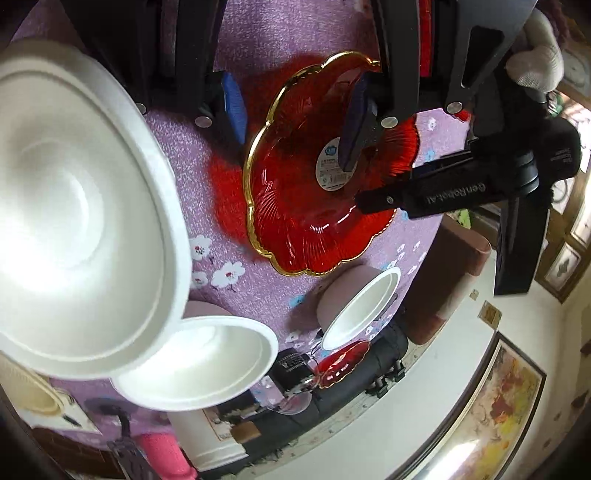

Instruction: Organize plates and bowls

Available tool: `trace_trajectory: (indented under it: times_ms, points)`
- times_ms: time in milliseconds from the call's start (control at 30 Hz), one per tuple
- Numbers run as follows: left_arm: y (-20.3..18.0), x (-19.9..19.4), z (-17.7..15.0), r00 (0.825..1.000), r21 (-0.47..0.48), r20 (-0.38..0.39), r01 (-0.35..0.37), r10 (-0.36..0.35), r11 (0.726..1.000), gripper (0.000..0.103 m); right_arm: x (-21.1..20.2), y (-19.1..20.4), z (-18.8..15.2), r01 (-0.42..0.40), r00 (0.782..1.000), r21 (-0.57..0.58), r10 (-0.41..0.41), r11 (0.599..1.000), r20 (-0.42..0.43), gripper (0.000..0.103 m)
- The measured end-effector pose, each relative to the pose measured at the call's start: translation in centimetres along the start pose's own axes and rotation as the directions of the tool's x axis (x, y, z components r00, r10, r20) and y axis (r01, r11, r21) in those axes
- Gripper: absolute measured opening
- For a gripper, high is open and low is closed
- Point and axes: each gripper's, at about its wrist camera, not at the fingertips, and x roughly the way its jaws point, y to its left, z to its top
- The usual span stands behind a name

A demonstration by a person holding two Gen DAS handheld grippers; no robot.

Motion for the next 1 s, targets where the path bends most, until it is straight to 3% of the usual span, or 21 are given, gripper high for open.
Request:
trace_trajectory:
  times_ms: [33,133,233,433,767,1000]
  points:
    - [-0.3,0.0,0.0,1.0,0.025,0.0,-0.019,0.019,1.0,0.052,-0.2,0.0,-0.2,0.005,1.0,-0.003,-0.005,1.0,0.003,0.048]
    - [0.3,-0.1,-0.1,0.999,0.014,0.011,-0.036,0.036,0.999,0.035,-0.4,-0.9,-0.4,0.019,1.0,0.022,-0.019,1.0,0.008,0.032]
    - [1.9,-1.2,-0.4,0.999,-0.042,0.036,0.025,-0.023,0.999,0.024,-0.7,-2.1,-0.4,-0.007,1.0,0.081,0.007,0.997,0.001,0.019]
    - [2.1,-4.4,-1.8,0.99,-0.038,0.138,-0.01,0.015,0.999,0.021,-1.3,-1.1,-0.6,-0.039,0.999,0.051,0.039,0.998,0.006,0.018]
    - [3.5,-9.0,-2.8,0.971,-0.116,0.237,0.056,-0.027,0.992,0.018,-3.7,0.9,-0.9,-0.117,0.993,0.007,0.117,0.993,0.032,0.018]
    - [3.8,-11.5,-5.0,0.956,-0.127,0.291,0.056,-0.017,0.99,0.018,-5.0,2.2,-1.8,-0.145,0.989,-0.011,0.145,0.989,0.019,0.018]
